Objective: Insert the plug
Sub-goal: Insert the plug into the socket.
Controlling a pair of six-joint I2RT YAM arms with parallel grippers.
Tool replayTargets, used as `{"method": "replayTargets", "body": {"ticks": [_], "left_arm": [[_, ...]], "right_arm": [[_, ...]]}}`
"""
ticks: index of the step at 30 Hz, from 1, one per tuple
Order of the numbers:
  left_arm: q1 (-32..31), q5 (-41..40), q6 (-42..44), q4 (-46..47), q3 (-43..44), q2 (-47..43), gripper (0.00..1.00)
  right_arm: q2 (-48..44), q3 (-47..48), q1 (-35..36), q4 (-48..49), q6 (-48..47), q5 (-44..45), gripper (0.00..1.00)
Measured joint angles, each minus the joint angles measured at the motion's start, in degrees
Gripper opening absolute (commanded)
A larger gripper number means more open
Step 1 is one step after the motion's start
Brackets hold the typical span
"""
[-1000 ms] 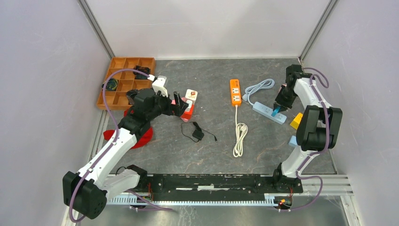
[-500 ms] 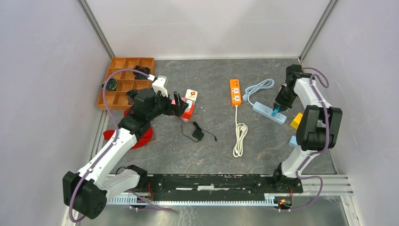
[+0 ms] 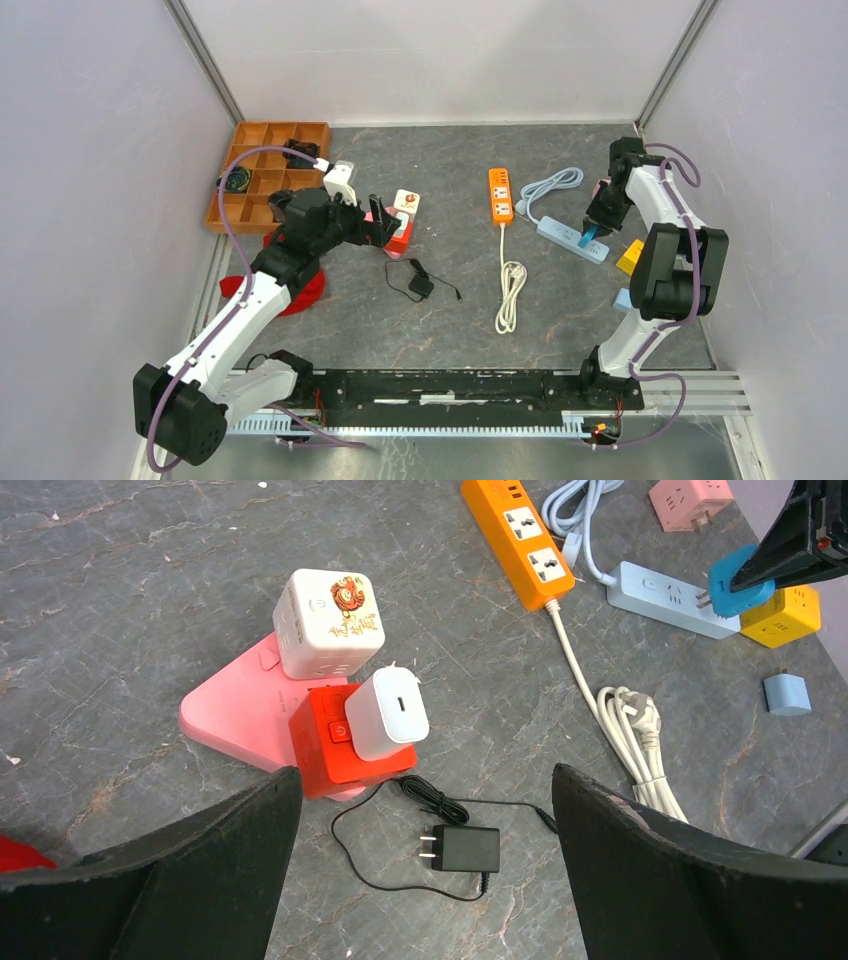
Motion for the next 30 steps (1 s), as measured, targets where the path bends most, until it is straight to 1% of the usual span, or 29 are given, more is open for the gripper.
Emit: {"method": "replayTargets", "body": {"ticks": [30], "left_arm": [[0.0,0.1,0.0,0.1,0.0,0.0,1.0]], "right_arm": [[1.0,-0.1,-1.0,0.4,-0.2,-0.9,0.0]]}}
